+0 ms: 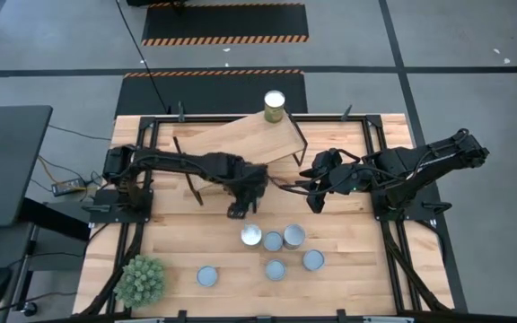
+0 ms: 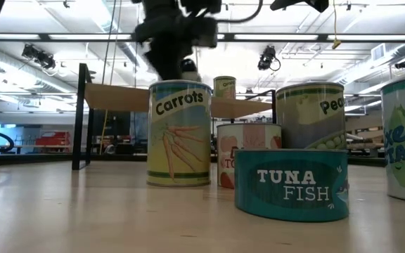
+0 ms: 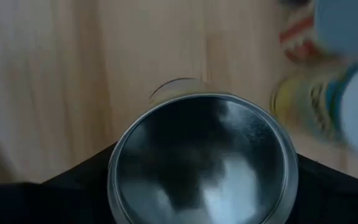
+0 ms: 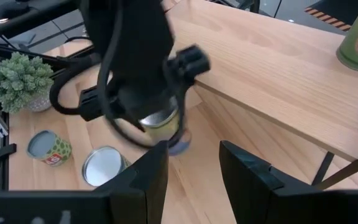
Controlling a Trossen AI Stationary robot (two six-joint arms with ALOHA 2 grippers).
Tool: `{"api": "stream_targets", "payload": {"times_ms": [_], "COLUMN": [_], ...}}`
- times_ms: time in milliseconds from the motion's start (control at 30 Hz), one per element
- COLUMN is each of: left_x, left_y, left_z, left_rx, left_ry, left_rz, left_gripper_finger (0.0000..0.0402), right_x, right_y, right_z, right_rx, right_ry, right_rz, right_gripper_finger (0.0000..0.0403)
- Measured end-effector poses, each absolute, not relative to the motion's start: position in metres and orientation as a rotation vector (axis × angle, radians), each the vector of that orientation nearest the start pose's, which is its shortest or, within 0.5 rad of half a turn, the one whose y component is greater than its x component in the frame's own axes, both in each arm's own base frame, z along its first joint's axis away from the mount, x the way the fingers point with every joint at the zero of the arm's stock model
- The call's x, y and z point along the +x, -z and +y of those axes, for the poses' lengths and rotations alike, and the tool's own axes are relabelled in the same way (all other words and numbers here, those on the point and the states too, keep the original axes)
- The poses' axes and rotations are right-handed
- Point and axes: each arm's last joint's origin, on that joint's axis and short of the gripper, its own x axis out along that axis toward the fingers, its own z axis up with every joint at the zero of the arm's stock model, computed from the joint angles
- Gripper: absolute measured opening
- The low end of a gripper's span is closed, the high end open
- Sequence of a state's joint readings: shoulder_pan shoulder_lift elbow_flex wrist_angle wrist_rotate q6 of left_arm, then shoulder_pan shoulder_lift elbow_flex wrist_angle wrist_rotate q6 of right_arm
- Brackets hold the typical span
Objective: Pick and place cans onto a shelf
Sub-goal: Put the canned peaches on the shelf
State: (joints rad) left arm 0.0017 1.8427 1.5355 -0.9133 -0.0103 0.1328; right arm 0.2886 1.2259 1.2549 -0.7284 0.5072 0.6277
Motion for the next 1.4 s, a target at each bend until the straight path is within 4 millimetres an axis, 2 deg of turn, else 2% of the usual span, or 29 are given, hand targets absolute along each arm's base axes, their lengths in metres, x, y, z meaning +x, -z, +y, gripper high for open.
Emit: {"api": "stream_targets", "payload": {"times_ms": [200,433,567,767,933,1100,1300,1400], "left_x": [0.388,0.386,0.378,0.352,0.339,0.328,0.323,0.327], "left_y": [-0.296,-0.358,-0.381,-0.381,-0.382,-0.381,-0.379,-0.368], "left_z": [0.019,0.061,0.089,0.145,0.176,0.192,0.202,0.208], "left_rx": [0.041,-0.088,-0.197,-0.346,-0.386,-0.448,-0.342,-0.302], "left_ry": [-0.027,-0.155,-0.234,-0.444,-0.502,-0.445,-0.452,-0.435], "left_rz": [1.076,0.897,0.826,0.873,0.847,0.849,0.887,0.946], "left_gripper_finger": [0.0308,0.0308,0.0309,0.0309,0.0309,0.0309,0.0309,0.0309], "right_x": [0.238,0.22,0.207,0.202,0.207,0.209,0.21,0.211], "right_y": [-0.358,-0.37,-0.379,-0.384,-0.38,-0.379,-0.379,-0.379], "right_z": [0.056,0.049,0.042,0.039,0.039,0.035,0.028,0.023], "right_rx": [0.316,0.314,0.318,0.312,0.295,0.298,0.307,0.314], "right_ry": [0.402,0.4,0.439,0.462,0.472,0.493,0.526,0.543], "right_rz": [0.57,0.539,0.479,0.451,0.465,0.467,0.463,0.46], "right_gripper_finger": [0.0151,0.0151,0.0151,0.0151,0.0151,0.0151,0.0151,0.0151]}}
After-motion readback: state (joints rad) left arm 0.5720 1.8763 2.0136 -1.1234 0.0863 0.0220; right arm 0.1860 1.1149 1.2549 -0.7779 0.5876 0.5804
